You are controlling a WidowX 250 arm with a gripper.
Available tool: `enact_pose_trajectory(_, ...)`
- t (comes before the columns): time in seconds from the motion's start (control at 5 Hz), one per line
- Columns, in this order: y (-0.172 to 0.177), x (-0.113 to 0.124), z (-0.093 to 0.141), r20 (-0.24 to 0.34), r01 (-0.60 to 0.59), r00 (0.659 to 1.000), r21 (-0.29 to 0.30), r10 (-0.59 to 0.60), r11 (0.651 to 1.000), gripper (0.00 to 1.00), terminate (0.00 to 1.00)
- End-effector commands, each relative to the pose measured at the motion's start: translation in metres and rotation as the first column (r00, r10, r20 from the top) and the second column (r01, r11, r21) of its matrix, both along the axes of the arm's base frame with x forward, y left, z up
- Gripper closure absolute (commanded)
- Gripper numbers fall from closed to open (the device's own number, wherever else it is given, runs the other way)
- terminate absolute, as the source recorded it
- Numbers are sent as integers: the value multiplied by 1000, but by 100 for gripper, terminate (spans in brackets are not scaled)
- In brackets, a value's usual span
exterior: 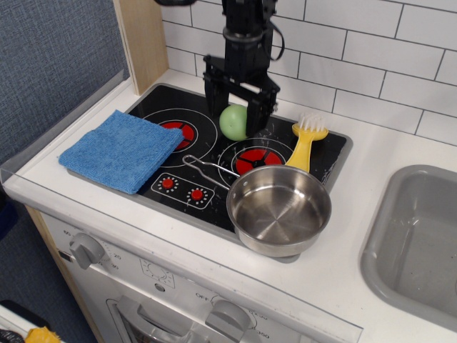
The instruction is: Move the pear to the towel
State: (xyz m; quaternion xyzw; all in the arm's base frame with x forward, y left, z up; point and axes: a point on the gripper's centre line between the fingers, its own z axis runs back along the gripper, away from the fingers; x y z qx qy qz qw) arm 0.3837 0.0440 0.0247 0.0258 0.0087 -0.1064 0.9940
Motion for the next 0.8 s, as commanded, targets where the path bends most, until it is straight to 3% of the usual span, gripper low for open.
enact_pose_trajectory(0.0, -5, -2, 15, 47, 27, 999, -9, -27, 1000, 100, 0)
enact_pose_trajectory(0.4, 9, -7, 42, 97, 2, 995, -32, 1, 999, 100, 0)
enact_pose_trajectory(0.6, 42, -28, 73, 131, -59, 989, -48, 65, 997, 100, 0)
